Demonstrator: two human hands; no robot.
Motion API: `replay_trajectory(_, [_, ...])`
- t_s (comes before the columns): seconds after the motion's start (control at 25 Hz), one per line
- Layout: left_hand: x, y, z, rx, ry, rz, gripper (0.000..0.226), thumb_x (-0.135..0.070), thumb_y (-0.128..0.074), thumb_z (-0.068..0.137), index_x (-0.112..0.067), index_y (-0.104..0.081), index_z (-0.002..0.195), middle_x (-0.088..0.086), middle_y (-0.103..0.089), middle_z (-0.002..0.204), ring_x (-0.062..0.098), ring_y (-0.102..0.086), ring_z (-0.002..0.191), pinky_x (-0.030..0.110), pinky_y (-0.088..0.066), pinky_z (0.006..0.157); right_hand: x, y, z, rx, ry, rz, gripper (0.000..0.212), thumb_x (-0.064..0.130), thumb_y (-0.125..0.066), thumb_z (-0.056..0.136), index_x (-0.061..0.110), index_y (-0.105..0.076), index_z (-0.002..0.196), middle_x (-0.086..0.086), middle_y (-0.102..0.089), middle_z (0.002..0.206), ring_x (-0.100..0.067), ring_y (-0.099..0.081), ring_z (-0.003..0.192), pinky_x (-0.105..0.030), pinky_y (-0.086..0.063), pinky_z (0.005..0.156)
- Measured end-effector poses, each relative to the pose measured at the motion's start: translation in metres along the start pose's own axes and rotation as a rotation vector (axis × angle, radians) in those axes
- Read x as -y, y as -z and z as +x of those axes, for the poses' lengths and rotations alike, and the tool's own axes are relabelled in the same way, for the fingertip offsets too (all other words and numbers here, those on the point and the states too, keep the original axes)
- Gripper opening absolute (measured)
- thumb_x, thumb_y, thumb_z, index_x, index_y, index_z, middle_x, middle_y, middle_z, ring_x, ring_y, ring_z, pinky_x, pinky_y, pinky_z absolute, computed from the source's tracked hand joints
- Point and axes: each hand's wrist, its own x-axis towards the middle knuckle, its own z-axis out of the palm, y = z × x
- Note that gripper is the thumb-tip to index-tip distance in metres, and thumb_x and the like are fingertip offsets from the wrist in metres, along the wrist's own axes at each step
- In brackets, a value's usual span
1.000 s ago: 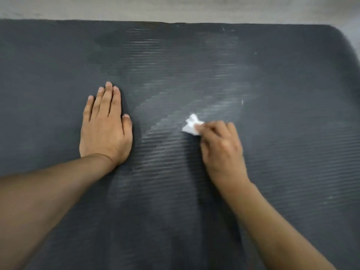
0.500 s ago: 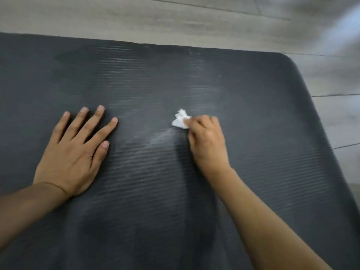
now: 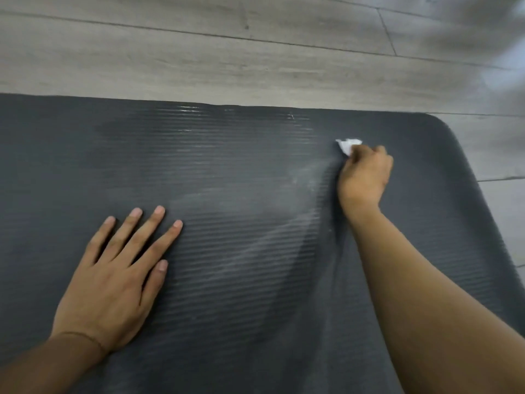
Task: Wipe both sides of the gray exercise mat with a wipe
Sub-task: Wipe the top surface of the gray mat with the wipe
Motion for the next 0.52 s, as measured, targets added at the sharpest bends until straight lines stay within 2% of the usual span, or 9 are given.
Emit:
replay_trajectory(0.04, [0.0,-0.001,0.0,0.001,-0.001,0.002,0.057,-0.036,-0.028,0.102,-0.023,-0.035,0.158,0.005,-0.029,0.166,0.031,-0.027,0.153,0.059,-0.023,0.121,0.003,-0.004,0.013,-0.017,-0.183,-0.02,0.033,0.005,-0.042,0.091,0.01,-0.07,0.106,-0.017,-0.056,0.103,-0.036,-0.049,0.097,-0.028,-0.036,0.076])
replay_trajectory(0.08, [0.0,-0.001,0.0,0.005,-0.004,0.003,0.057,-0.036,-0.029,0.102,-0.023,-0.034,0.158,0.005,-0.028,0.166,0.031,-0.027,0.153,0.059,-0.023,0.121,0.022,-0.01,0.017,-0.005,-0.248,-0.014,0.033,0.004,-0.041,0.091,0.011,-0.07,0.105,-0.017,-0.057,0.105,-0.035,-0.049,0.099,-0.026,-0.03,0.073])
replay_trajectory(0.12, [0.0,0.0,0.0,0.012,-0.003,0.0,0.057,-0.036,-0.029,0.102,-0.023,-0.034,0.158,0.004,-0.027,0.167,0.03,-0.026,0.153,0.059,-0.023,0.121,0.054,-0.018,0.015,0.05,-0.186,0.018,0.031,0.002,-0.042,0.089,0.009,-0.071,0.099,-0.017,-0.058,0.103,-0.035,-0.051,0.097,-0.026,-0.026,0.069])
replay_trajectory(0.24, [0.001,0.0,-0.001,0.022,-0.006,0.0,0.058,-0.036,-0.029,0.102,-0.024,-0.033,0.158,0.003,-0.025,0.167,0.029,-0.025,0.154,0.059,-0.022,0.122,0.137,-0.048,-0.003,0.238,0.424,0.111,0.02,-0.002,-0.051,0.078,0.005,-0.07,0.082,-0.017,-0.062,0.09,-0.033,-0.053,0.087,-0.03,-0.027,0.064])
replay_trajectory(0.28, [0.002,0.001,-0.001,0.022,-0.009,-0.002,0.058,-0.036,-0.029,0.102,-0.024,-0.033,0.158,0.003,-0.025,0.167,0.029,-0.024,0.154,0.059,-0.023,0.122,0.141,-0.055,0.001,0.275,0.579,0.087,0.02,0.001,-0.052,0.08,0.008,-0.07,0.085,-0.014,-0.062,0.092,-0.031,-0.052,0.09,-0.03,-0.033,0.066])
replay_trajectory(0.32, [0.003,0.001,0.0,0.023,-0.008,-0.008,0.058,-0.036,-0.029,0.102,-0.024,-0.034,0.158,0.003,-0.025,0.167,0.029,-0.025,0.154,0.059,-0.023,0.121,0.133,-0.056,0.014,0.286,0.604,0.069,0.02,0.004,-0.052,0.083,0.011,-0.07,0.088,-0.012,-0.061,0.097,-0.03,-0.052,0.095,-0.03,-0.035,0.07])
replay_trajectory(0.36, [0.003,0.001,0.001,0.022,-0.007,-0.013,0.058,-0.036,-0.029,0.102,-0.023,-0.034,0.158,0.003,-0.026,0.167,0.029,-0.025,0.154,0.059,-0.024,0.121,0.113,-0.054,0.032,0.249,0.523,0.032,0.02,0.008,-0.05,0.086,0.013,-0.069,0.09,-0.011,-0.061,0.101,-0.03,-0.053,0.1,-0.029,-0.034,0.072])
replay_trajectory(0.48, [0.002,0.0,0.0,0.019,-0.003,-0.013,0.058,-0.036,-0.029,0.102,-0.024,-0.033,0.159,0.003,-0.026,0.167,0.029,-0.025,0.154,0.059,-0.023,0.121,0.029,-0.029,0.07,0.128,0.027,-0.106,0.028,0.006,-0.043,0.088,0.007,-0.069,0.096,-0.017,-0.058,0.105,-0.036,-0.05,0.101,-0.03,-0.029,0.071])
replay_trajectory(0.52, [0.002,0.0,0.0,0.021,-0.002,-0.018,0.058,-0.036,-0.029,0.102,-0.024,-0.033,0.159,0.003,-0.026,0.167,0.029,-0.025,0.154,0.059,-0.023,0.122,0.018,-0.02,0.061,0.095,-0.027,-0.11,0.03,0.004,-0.042,0.087,0.005,-0.07,0.097,-0.018,-0.058,0.103,-0.037,-0.05,0.098,-0.031,-0.029,0.071])
